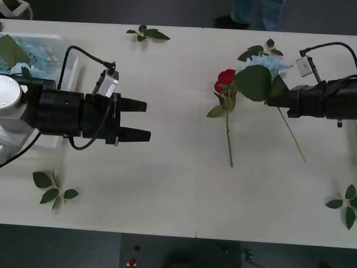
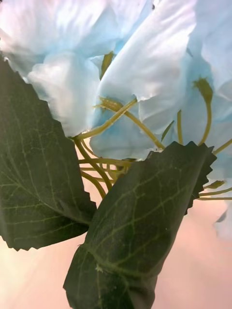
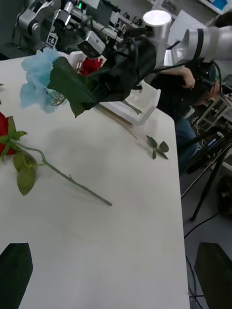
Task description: Put the red flowers into the right box and the blue flowers into the left box
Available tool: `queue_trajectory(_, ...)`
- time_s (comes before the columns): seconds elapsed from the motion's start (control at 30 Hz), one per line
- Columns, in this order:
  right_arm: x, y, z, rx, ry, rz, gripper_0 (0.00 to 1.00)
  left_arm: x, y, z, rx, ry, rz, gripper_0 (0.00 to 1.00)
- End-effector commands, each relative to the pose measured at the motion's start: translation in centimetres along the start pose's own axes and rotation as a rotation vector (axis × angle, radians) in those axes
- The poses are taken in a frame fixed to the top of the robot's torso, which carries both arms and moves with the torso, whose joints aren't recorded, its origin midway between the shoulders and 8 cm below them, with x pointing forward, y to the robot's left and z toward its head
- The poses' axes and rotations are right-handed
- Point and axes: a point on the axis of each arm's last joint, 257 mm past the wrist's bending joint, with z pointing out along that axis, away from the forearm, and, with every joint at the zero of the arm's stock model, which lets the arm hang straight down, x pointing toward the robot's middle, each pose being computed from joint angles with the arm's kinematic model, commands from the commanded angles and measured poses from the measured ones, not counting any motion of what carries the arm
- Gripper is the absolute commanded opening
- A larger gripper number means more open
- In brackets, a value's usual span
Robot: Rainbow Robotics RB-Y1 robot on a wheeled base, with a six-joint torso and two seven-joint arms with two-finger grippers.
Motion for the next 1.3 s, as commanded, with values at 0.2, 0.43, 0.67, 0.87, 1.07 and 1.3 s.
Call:
queue_trajectory(0.2, -2.8, 7.7, -0.6, -0.201, -0.195, -0.006, 0.00, -5.9, 1.0, -2.6, -0.062, -0.151, 0.055, 0.98)
queue_trajectory(0.43, -6.6, 13.6, 0.3, -0.377, -0.332, 0.084, 0.00, -6.6, 1.7, -3.5, -0.087, -0.177, 0.049, 0.98)
queue_trajectory(0.67, -9.2, 17.5, 1.6, -0.477, -0.412, 0.083, 0.00, -7.1, 1.1, -2.0, -0.071, -0.280, -0.019, 0.98)
queue_trajectory(0.87, -10.7, 20.4, 2.8, -0.539, -0.452, 0.087, 0.00, -6.5, 0.0, 1.0, -0.048, -0.341, -0.065, 0.98)
queue_trajectory(1.07, -12.1, 22.4, 3.7, -0.589, -0.486, 0.093, 0.00, -6.1, -1.1, 3.9, -0.029, -0.368, -0.087, 0.98)
queue_trajectory(1.3, -13.2, 23.9, 4.5, -0.608, -0.489, 0.054, 0.00, -6.7, -3.2, 8.7, 0.019, -0.414, -0.143, 0.98)
